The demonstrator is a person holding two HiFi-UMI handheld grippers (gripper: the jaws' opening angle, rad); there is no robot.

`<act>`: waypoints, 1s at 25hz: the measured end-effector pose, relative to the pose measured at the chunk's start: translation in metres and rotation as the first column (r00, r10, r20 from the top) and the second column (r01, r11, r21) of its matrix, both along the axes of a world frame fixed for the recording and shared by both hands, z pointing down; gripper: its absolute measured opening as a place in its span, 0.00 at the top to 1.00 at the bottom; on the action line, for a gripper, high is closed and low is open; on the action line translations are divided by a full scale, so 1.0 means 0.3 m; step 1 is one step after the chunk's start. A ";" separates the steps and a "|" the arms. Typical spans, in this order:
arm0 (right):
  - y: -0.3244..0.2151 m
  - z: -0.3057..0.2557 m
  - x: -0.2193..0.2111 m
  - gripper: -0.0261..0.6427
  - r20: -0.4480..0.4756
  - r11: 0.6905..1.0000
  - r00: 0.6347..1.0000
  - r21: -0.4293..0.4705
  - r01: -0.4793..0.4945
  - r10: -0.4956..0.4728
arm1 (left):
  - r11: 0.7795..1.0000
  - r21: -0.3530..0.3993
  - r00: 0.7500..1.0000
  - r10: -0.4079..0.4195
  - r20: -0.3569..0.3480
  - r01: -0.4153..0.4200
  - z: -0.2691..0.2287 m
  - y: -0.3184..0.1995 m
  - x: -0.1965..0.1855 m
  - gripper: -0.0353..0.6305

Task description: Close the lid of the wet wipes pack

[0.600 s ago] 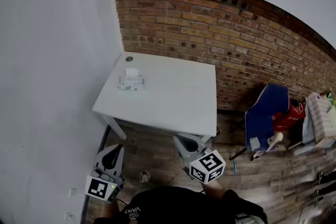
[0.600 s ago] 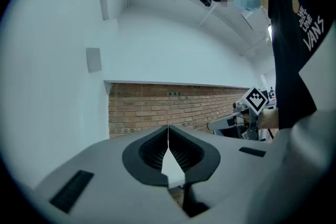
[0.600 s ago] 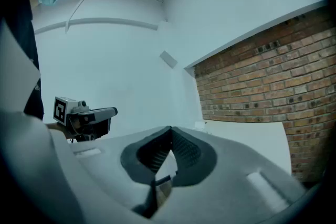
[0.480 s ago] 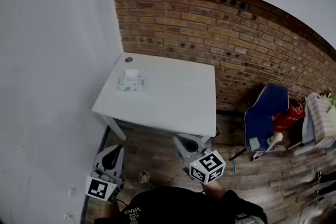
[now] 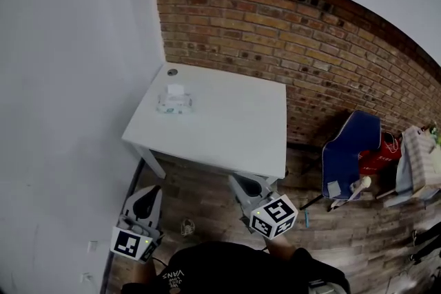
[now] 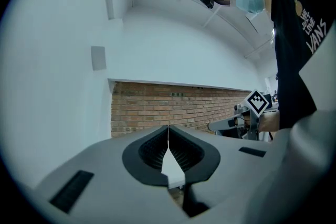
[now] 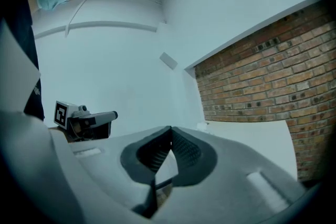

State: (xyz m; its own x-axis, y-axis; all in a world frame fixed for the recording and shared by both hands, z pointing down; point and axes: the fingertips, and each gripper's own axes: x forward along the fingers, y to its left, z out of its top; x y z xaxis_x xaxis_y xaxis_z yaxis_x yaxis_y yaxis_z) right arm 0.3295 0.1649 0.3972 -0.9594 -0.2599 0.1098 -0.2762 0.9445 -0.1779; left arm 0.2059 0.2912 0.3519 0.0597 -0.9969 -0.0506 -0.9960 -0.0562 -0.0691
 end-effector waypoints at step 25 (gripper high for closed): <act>-0.137 0.019 -0.480 0.97 -0.031 1.000 0.999 -0.014 -0.007 0.007 | 0.997 -0.079 0.995 -0.019 -0.094 0.012 0.079 -0.130 -0.482 0.94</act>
State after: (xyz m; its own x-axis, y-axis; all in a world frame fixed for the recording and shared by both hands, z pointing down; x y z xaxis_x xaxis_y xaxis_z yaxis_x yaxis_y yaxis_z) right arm 0.1856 0.1238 0.4031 -0.9536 -0.2650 0.1429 -0.2886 0.9399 -0.1824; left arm 0.0614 0.2522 0.3756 0.0427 -0.9988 0.0228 -0.9987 -0.0420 0.0295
